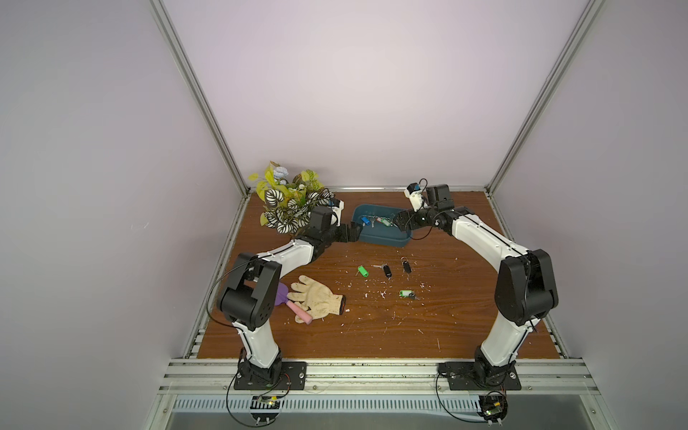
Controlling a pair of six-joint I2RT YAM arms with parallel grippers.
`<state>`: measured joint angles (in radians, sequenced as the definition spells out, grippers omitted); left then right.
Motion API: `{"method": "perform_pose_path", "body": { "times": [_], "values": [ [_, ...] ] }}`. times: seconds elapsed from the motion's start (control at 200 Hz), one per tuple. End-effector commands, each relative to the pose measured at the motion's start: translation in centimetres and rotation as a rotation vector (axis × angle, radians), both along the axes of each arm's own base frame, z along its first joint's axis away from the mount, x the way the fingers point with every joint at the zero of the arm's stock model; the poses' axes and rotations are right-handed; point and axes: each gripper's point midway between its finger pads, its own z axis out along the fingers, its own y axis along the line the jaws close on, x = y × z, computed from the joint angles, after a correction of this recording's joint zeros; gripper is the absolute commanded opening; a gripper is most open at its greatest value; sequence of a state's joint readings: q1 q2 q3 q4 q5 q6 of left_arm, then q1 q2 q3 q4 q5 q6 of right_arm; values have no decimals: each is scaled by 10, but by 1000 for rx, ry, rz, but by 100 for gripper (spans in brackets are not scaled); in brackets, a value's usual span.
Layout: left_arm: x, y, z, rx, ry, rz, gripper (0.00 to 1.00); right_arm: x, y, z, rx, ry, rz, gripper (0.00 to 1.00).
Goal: Take the keys out of the storage box
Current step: Adjust the storage box at the center of the board.
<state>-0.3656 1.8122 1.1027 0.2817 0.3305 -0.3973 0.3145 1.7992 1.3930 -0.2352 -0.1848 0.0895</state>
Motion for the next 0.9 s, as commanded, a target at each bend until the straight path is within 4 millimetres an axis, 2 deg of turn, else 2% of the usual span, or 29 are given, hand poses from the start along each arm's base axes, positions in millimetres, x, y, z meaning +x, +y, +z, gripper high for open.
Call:
{"method": "perform_pose_path", "body": {
  "times": [0.0,0.07,0.27,0.5,0.896],
  "values": [
    [15,-4,0,-6,6,-18,99,14,-22,-2,97,-14,-176,99],
    [19,-7,-5,-6,19,-25,100,17,-25,-7,169,1,-189,100],
    [18,-19,-18,-40,60,-86,99,26,-5,-23,249,43,-114,96],
    [9,-26,-16,-87,64,-130,100,40,11,-31,295,65,-41,85],
    [-9,-26,-9,-116,66,-154,100,62,18,-45,244,94,3,82]
  ]
}}
